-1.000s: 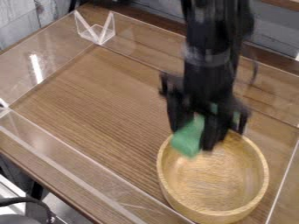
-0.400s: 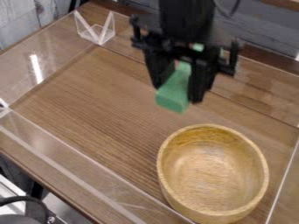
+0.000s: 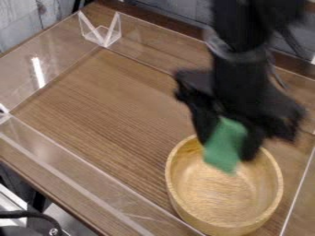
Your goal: Remove the green block from inside the brown bowl and put it on the table
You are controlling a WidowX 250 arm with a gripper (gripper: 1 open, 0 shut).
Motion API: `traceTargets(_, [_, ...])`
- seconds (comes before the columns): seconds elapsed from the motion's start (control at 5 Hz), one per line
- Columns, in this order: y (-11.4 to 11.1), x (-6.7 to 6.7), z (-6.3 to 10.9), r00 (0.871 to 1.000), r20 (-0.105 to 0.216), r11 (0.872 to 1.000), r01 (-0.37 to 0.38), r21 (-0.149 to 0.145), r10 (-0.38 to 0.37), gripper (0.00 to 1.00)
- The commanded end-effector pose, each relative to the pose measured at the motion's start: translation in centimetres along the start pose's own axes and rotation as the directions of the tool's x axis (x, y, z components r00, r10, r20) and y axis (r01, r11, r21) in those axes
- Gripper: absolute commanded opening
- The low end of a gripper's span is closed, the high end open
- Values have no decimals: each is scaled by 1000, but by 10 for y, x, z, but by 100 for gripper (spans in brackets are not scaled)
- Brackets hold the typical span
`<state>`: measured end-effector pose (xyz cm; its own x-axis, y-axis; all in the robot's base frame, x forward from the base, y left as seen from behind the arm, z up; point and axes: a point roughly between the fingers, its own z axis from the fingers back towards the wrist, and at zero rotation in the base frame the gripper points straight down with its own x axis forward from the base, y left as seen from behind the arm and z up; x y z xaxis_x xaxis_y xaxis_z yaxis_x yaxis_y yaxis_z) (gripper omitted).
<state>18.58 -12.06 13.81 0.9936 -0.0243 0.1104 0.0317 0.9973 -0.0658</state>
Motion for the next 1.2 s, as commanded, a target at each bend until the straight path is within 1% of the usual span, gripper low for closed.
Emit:
traceTargets(0.0, [-5, 9, 3, 998, 50, 999, -35, -6, 35, 0])
traceTargets(0.4, [-4, 7, -15, 997, 55, 999, -52, -15, 53, 0])
traceTargets(0.6, [1, 8, -15, 995, 57, 997, -75, -22, 77, 0])
traceTargets(0.8, [6, 9, -11, 994, 57, 995, -94, -33, 96, 0])
traceTargets(1.0, [13, 10, -12, 991, 56, 992, -118, -39, 120, 0])
